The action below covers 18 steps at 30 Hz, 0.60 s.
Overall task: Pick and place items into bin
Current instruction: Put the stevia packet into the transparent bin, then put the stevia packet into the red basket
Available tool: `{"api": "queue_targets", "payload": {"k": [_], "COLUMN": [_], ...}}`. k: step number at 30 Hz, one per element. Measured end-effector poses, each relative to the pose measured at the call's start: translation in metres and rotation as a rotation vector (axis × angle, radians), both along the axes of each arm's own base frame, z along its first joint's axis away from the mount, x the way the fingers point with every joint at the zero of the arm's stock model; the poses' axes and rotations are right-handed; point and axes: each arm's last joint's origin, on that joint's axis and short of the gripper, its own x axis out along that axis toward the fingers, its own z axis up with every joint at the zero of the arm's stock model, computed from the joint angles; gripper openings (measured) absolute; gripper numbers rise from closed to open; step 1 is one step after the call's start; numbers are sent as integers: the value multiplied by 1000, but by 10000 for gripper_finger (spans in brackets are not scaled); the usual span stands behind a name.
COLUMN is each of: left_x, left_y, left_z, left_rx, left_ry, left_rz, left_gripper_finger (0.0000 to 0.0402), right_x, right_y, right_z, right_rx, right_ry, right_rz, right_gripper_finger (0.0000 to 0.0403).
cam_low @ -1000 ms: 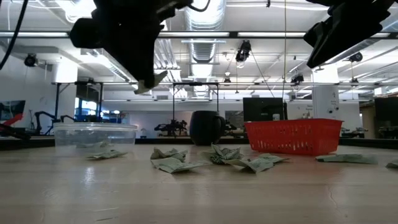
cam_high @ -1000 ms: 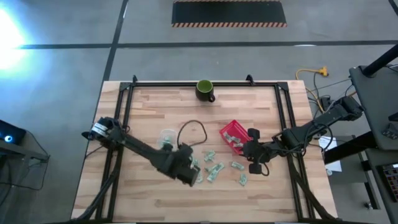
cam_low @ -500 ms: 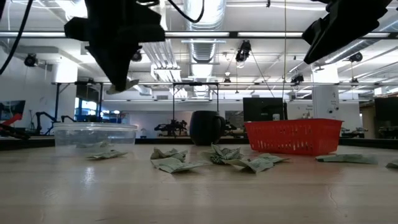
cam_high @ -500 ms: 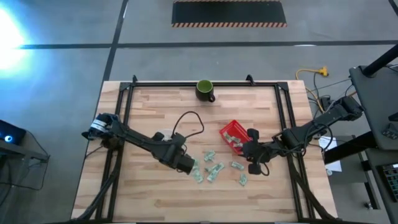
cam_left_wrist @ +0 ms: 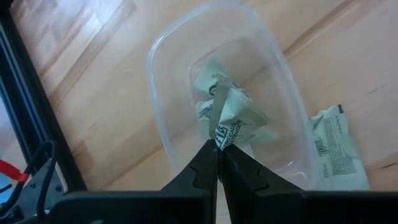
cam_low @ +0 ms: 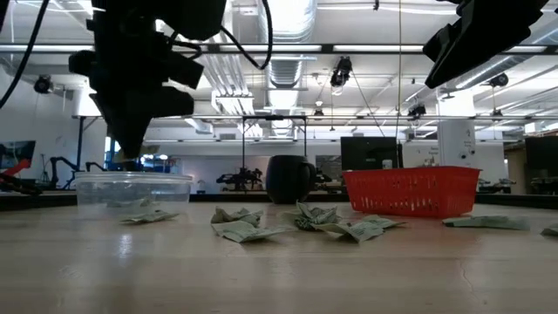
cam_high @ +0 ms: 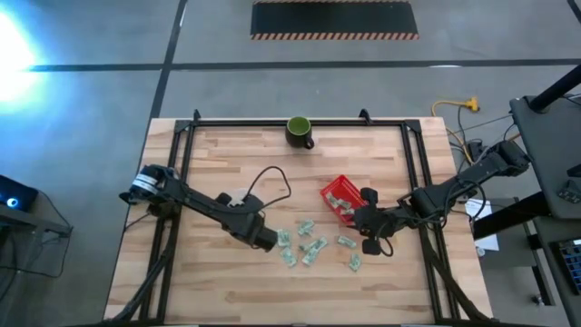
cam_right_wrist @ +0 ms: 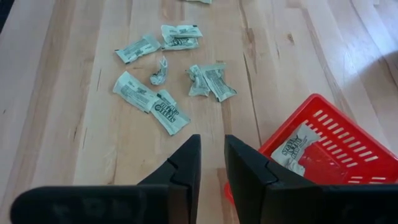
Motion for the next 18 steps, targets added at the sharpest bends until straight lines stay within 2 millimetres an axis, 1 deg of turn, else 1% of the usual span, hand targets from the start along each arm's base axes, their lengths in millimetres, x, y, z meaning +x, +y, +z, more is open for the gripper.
{"api": "queue_targets", "payload": {"k": [3, 12, 18], "left_x": [-2, -3, -3], "left_y": [1, 4, 4], "left_z": [1, 5, 6], "left_rx": [-4, -8, -9], "left_ry": [-4, -18, -13], "left_rz": [1, 9, 4], "left_gripper_finger": [12, 89, 111], "right_x": [0, 0, 0], "right_y": [0, 0, 0], "right_z": [0, 0, 0], "right_rx": [-2, -11, -4], "right_ry": [0, -2, -3], "right_rz": [2, 0, -7], "right_gripper_finger": [63, 59, 61]}}
